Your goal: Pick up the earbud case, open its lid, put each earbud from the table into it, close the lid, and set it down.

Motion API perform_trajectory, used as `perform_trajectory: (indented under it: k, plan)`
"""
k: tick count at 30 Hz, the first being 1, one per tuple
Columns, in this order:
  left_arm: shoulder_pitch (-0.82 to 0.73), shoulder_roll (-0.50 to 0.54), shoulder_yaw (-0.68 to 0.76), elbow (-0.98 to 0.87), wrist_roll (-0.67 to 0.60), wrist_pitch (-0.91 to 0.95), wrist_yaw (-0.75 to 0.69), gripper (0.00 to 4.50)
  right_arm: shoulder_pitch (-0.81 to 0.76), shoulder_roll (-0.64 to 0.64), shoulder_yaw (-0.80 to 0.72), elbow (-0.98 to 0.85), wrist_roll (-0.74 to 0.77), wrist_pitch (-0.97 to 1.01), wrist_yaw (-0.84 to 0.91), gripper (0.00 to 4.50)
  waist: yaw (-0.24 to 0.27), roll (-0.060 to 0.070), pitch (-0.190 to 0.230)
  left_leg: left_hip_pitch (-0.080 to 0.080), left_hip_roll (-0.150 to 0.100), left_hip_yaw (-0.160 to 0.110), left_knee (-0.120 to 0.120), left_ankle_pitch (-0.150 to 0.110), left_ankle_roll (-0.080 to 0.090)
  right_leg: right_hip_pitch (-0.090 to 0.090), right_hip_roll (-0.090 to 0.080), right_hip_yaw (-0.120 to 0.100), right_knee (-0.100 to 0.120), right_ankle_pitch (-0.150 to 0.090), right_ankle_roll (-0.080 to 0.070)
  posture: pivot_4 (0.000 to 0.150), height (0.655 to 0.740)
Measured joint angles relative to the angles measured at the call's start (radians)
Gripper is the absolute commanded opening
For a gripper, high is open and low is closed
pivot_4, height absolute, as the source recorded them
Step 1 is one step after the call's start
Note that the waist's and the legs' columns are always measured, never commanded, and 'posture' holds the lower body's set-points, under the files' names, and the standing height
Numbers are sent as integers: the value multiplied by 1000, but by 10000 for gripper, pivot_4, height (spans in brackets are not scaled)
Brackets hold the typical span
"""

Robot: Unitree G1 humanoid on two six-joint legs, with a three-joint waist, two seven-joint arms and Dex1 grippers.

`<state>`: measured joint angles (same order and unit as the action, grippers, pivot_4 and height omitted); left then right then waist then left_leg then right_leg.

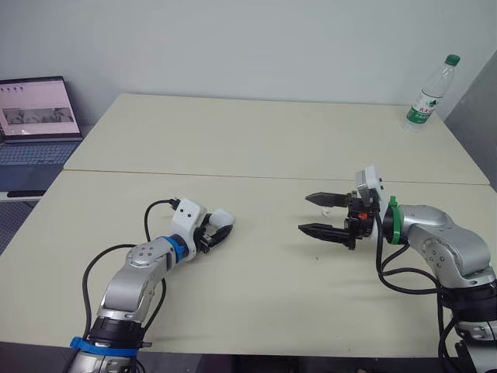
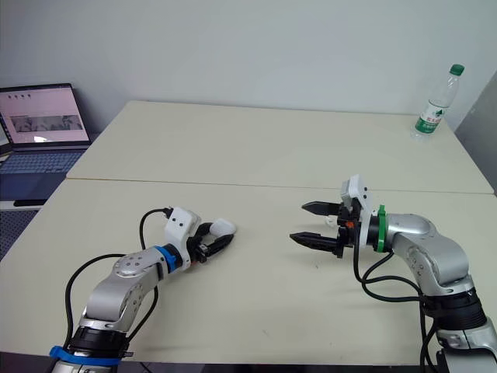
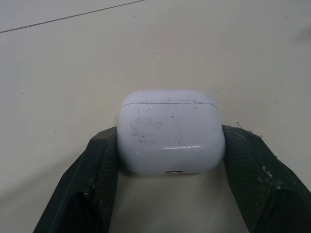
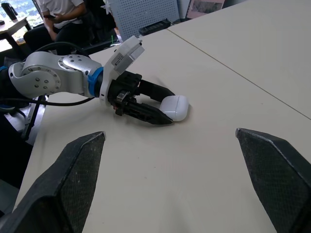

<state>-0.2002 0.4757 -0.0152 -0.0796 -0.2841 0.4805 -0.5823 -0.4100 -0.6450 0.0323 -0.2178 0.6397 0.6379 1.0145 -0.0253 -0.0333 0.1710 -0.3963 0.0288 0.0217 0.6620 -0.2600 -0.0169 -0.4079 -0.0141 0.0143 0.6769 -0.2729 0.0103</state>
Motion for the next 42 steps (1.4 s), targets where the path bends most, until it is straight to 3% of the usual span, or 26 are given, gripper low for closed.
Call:
perform_trajectory:
  k: [4, 10, 15, 21, 26, 29, 37, 42]
  plan:
    - [-6, -3, -14, 7, 62, -150, 1, 27583, -28, 21, 9, 38, -29, 24, -40, 45000, 0, -2, 2, 0, 0, 0, 0, 0, 0, 0, 0, 0, 0, 0, 0, 1500, 7400]
    - [-194, 132, -126, 120, 349, -811, -35, 27583, -225, 117, 35, 120, 1, 178, -80, 45000, 0, -2, 3, 0, 0, 3, 0, 0, 0, -2, 0, 2, 1, 1, -1, 1500, 7400]
    - [-314, 147, -159, 347, 451, -1224, -30, 27583, -347, 219, 51, 180, 20, 250, -100, 45000, 0, -2, 3, -4, 0, 2, -1, 0, 1, -5, -2, -1, 1, 1, -1, 1500, 7400]
    - [-406, 143, -172, 479, 525, -1509, 22, 27583, -369, 316, 93, 204, 19, 280, -110, 45000, 0, -2, 3, -12, -1, 4, 1, -1, 2, -13, -4, 0, 2, 1, 0, 1500, 7400]
    - [-424, 121, -175, 523, 586, -1597, 76, 27583, -387, 355, 87, 224, 25, 320, -149, 45000, -1, -2, 3, -12, -1, 4, 1, -1, 2, -13, -4, -1, 3, 1, 0, 1500, 7400]
    - [-424, 118, -175, 532, 609, -1610, 96, 27583, -390, 377, 56, 228, 52, 355, -173, 38616, -1, -2, 3, -11, -1, 4, 1, -1, 2, -13, -4, -1, 3, 2, 0, 1500, 7400]
    - [-443, 113, -183, 560, 642, -1639, 135, 27583, -388, 321, 73, 211, 30, 342, -160, 10973, -1, -2, 3, -11, -1, 4, 2, -1, 2, -13, -4, -1, 3, 2, 0, 1500, 7400]
    - [-443, 110, -195, 570, 643, -1642, 139, 27583, -378, 311, 84, 208, 18, 321, -149, 10849, -3, -2, 3, -11, -1, 4, 2, -1, 2, -13, -4, -1, 4, 2, 1, 1500, 7400]
